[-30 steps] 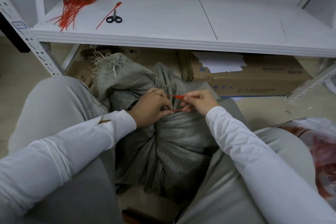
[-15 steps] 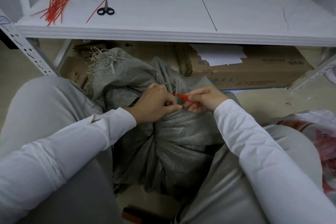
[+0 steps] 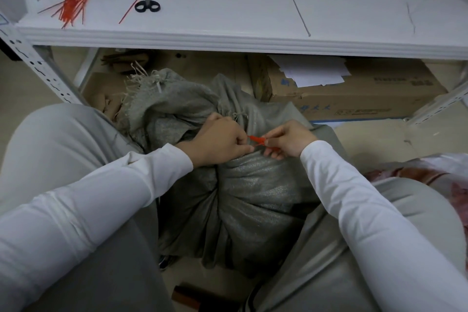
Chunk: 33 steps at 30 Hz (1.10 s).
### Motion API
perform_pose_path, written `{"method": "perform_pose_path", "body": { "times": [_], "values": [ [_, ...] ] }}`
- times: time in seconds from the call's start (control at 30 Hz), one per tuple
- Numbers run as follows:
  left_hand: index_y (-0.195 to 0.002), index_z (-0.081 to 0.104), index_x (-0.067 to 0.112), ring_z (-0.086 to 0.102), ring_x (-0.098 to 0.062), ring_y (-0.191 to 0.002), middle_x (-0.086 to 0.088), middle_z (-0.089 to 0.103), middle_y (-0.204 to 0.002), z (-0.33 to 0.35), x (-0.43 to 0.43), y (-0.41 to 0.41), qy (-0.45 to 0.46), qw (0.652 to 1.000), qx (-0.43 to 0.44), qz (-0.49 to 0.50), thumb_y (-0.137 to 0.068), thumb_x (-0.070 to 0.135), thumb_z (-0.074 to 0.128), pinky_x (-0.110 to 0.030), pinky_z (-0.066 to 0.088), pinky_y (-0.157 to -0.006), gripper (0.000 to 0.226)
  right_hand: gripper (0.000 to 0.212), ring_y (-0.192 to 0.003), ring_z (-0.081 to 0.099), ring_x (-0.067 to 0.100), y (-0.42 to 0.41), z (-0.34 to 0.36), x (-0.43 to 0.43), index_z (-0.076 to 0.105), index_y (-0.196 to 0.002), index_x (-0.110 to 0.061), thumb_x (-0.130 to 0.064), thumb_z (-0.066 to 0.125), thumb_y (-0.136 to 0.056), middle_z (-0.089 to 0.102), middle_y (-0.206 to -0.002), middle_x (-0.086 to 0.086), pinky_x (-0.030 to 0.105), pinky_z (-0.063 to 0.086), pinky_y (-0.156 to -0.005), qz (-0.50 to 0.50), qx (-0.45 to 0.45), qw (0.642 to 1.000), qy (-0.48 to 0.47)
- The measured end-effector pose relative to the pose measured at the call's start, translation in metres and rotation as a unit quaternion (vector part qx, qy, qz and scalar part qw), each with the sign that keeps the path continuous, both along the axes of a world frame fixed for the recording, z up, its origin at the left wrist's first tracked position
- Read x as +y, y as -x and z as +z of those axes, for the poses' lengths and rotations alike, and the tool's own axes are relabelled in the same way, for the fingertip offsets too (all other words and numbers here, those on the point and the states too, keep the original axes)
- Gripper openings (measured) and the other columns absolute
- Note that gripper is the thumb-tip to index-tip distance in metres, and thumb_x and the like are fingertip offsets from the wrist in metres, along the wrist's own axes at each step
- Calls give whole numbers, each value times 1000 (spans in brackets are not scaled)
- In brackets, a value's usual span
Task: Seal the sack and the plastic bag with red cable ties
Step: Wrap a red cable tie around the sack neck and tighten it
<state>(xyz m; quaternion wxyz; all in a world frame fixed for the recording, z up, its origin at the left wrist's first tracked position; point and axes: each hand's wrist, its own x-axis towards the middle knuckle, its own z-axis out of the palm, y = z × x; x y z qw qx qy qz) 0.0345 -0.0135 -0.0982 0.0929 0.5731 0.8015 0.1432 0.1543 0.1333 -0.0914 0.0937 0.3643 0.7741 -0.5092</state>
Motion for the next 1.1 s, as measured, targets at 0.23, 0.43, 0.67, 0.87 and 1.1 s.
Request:
{"method": "perform_pose_path", "body": {
  "times": [0.23, 0.43, 0.67, 0.87, 1.1],
  "values": [
    [-49, 48, 25, 41, 5, -57, 13, 44, -48, -2, 1, 0, 9, 1000, 7, 8, -87, 50, 58, -37, 30, -99, 46, 17, -55, 63, 10, -3, 6, 1, 69, -104, -1, -1, 62, -89, 70, -79, 12, 18, 56, -54, 2, 33, 998, 52],
    [-46, 47, 23, 45, 2, -55, 12, 45, -45, -1, 3, 0, 3, 1000, -3, 14, -86, 47, 57, -35, 28, -97, 48, 24, -52, 64, 8, -3, 9, 2, 67, -109, 0, 7, 61, -87, 70, -82, 13, 18, 56, -55, 11, 29, 997, 64],
    [-48, 46, 21, 42, 0, -53, 10, 42, -45, -2, 3, -1, 3, 1000, 1, 16, -86, 43, 58, -32, 25, -92, 46, 29, -59, 65, 9, -5, 12, 4, 68, -110, -3, 10, 62, -84, 71, -85, 12, 18, 57, -59, 33, 29, 998, 53],
    [-56, 54, 22, 48, -6, -71, 11, 46, -52, -3, 2, 0, 14, 1000, 20, 2, -89, 47, 53, -34, 25, -95, 42, 23, -63, 66, 13, -5, 9, 4, 70, -104, -5, 5, 65, -84, 72, -84, 11, 20, 57, -60, 35, 27, 999, 23],
    [-82, 64, 25, 48, -13, -100, 9, 61, -97, -12, -3, 4, 9, 990, 115, -86, -94, 48, 43, -33, 26, -92, 34, 11, -42, 56, 2, -3, 1, 6, 74, -93, -6, -4, 71, -83, 70, -70, 8, 13, 44, -43, 22, 16, 997, -74]
  ]
}}
